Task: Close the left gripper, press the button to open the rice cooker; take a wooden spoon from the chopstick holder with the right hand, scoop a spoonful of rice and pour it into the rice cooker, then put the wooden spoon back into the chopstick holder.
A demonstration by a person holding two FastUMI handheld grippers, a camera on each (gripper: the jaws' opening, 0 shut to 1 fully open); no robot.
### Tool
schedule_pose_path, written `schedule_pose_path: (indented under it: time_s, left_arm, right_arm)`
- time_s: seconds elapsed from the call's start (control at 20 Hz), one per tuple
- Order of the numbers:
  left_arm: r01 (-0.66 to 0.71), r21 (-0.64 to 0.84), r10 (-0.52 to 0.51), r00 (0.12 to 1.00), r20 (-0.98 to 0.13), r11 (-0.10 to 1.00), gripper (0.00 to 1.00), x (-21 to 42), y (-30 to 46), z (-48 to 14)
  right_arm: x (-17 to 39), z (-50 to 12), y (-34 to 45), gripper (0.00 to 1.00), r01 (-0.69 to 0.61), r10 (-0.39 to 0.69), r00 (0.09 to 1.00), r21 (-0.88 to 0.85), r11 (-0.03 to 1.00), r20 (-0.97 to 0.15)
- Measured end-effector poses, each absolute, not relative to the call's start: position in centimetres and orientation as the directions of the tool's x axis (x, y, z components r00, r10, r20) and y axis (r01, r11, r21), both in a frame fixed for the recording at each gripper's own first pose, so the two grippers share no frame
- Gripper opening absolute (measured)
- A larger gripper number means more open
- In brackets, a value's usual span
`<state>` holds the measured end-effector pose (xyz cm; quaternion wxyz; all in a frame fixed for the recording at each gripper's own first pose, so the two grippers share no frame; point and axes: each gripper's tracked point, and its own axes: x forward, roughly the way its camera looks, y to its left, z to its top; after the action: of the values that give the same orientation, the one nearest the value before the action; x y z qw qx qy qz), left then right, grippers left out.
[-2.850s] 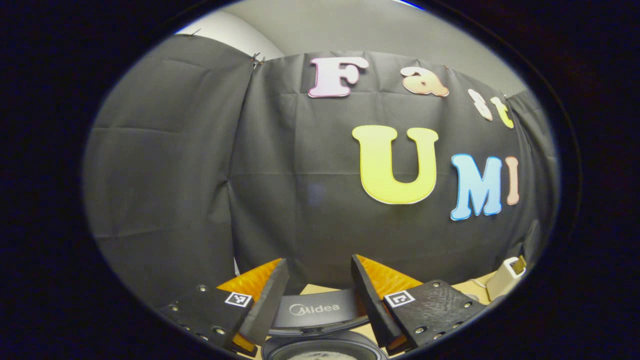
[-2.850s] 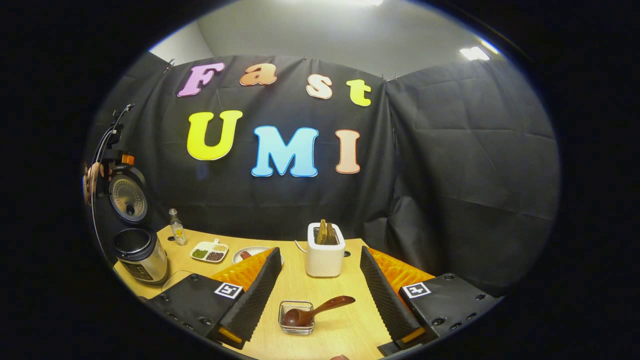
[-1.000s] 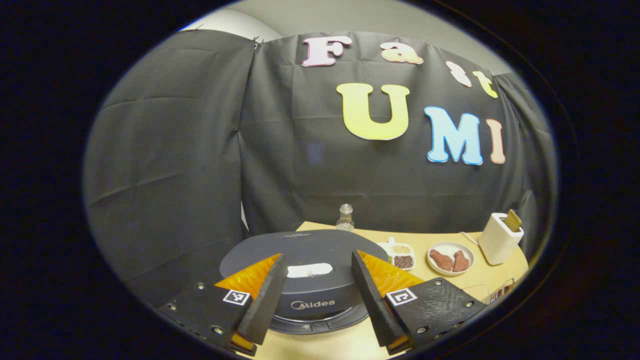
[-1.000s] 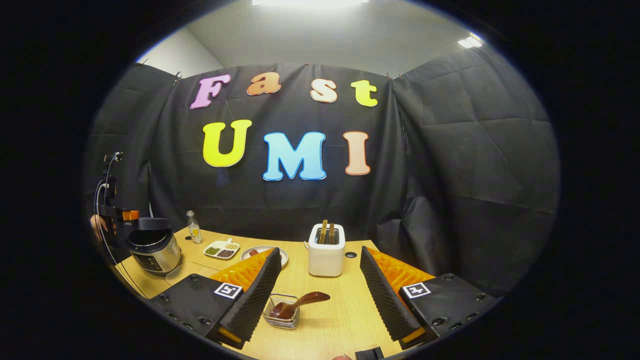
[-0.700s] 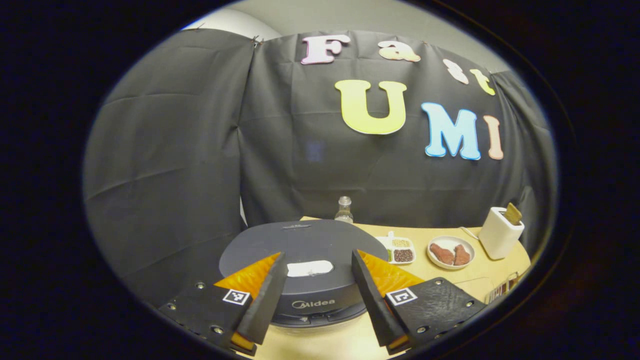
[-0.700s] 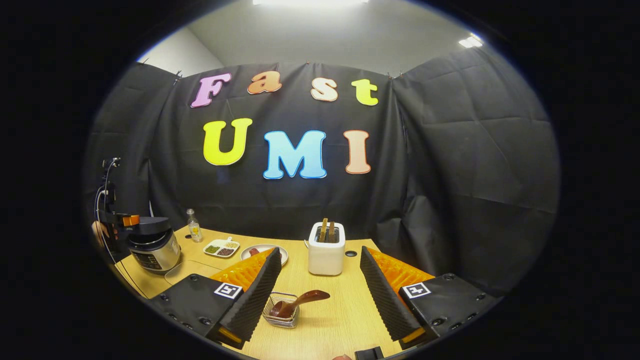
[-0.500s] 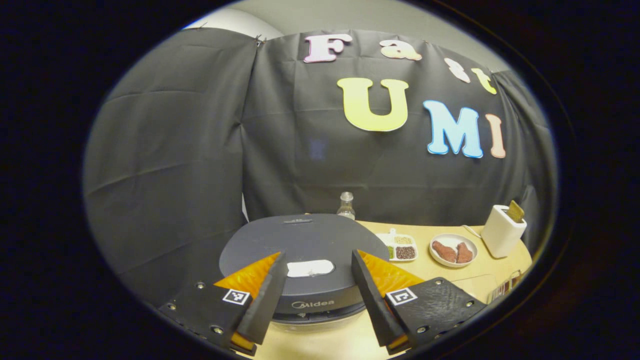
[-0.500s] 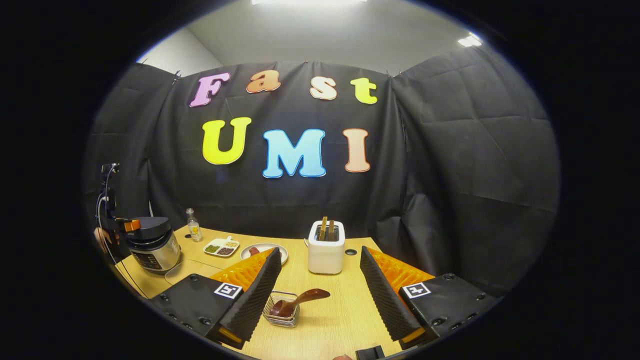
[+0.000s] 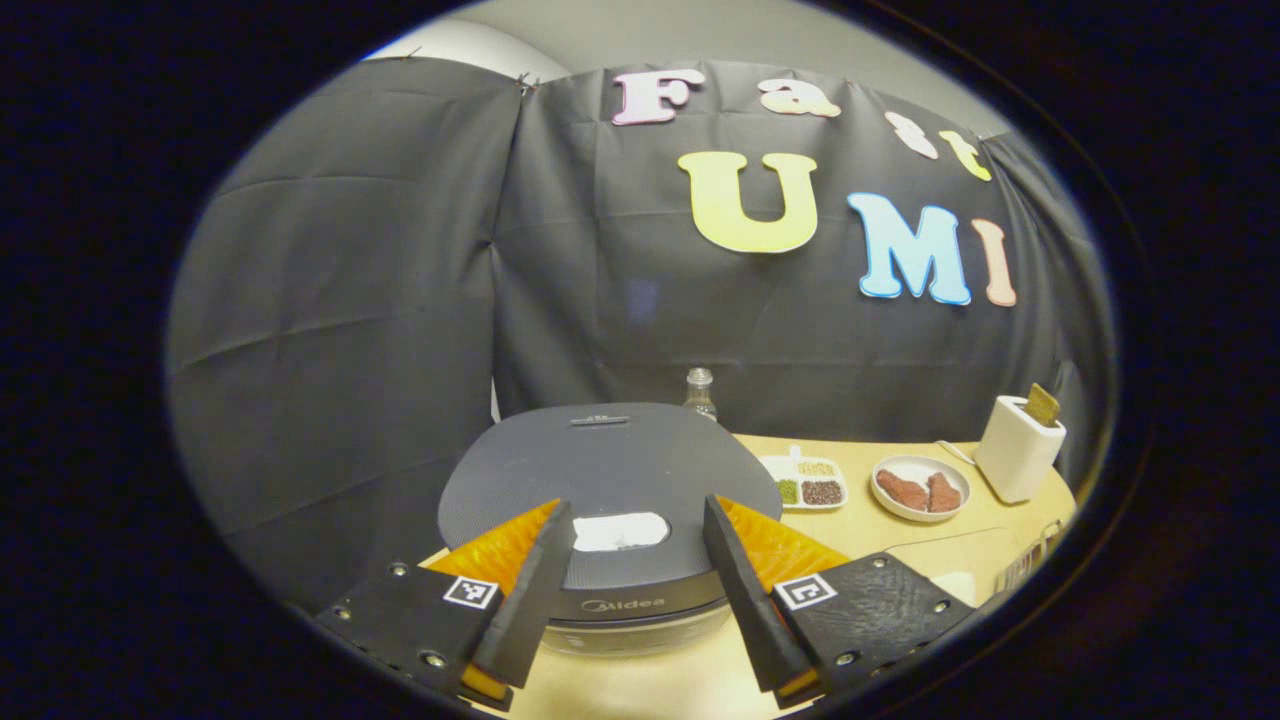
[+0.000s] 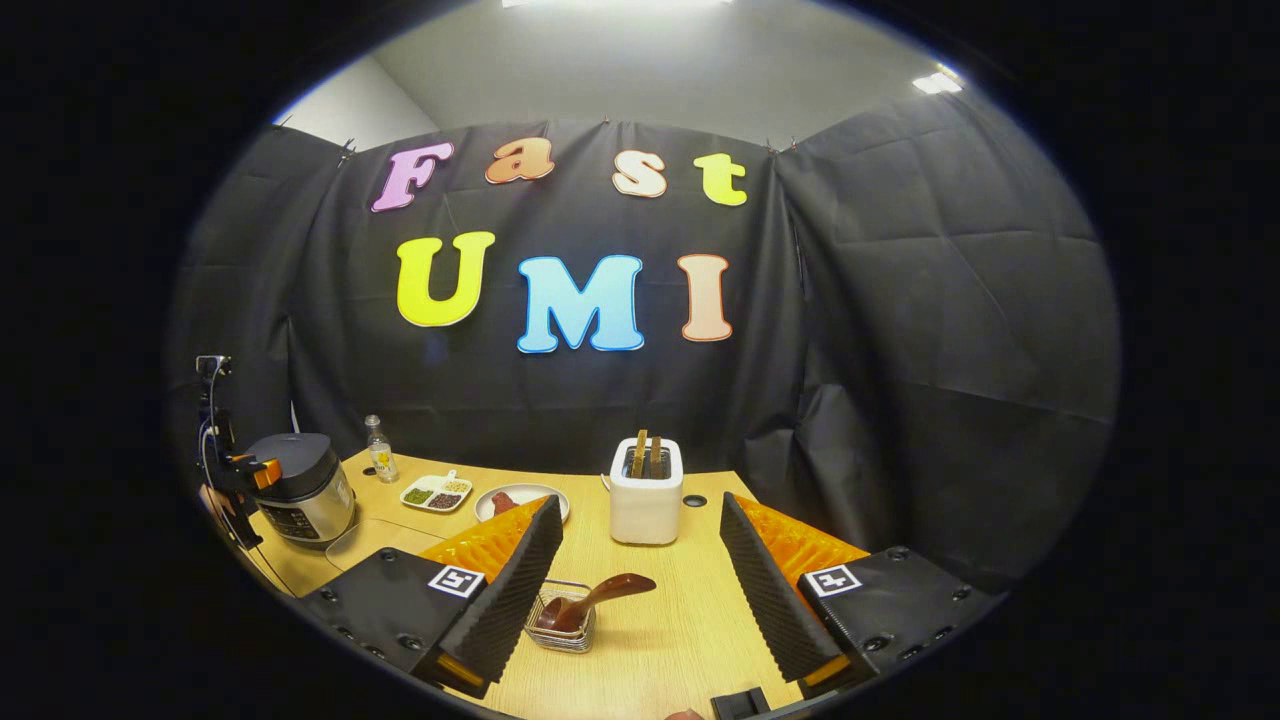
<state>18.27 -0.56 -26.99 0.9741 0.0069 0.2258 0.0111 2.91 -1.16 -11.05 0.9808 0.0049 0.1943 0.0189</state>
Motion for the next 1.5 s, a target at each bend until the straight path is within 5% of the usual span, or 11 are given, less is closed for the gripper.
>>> schedule_pose_path:
  time_s: [0.35,0.7,1.5]
  left_arm:
    - [0.032,0.032,-0.016,0.910,-0.413,0.999,0.86,17.9,-1.0,-25.4]
    - [0.100,0.017,-0.093,0.970,-0.227,0.995,0.83,15.9,-3.6,-12.4]
    - [0.249,-0.004,-0.249,0.967,-0.054,0.968,0.82,1.4,-9.2,-0.7]
  right_arm:
    - [3.5,-9.9,0.5,1.00,-0.054,0.061,0.932,0.031,0.998,-0.358]
    - [3.0,-7.1,0.3,1.00,-0.081,0.092,0.957,0.051,0.995,-0.275]
    - [-1.3,-3.5,4.2,1.00,-0.216,0.217,0.965,0.022,0.976,-0.146]
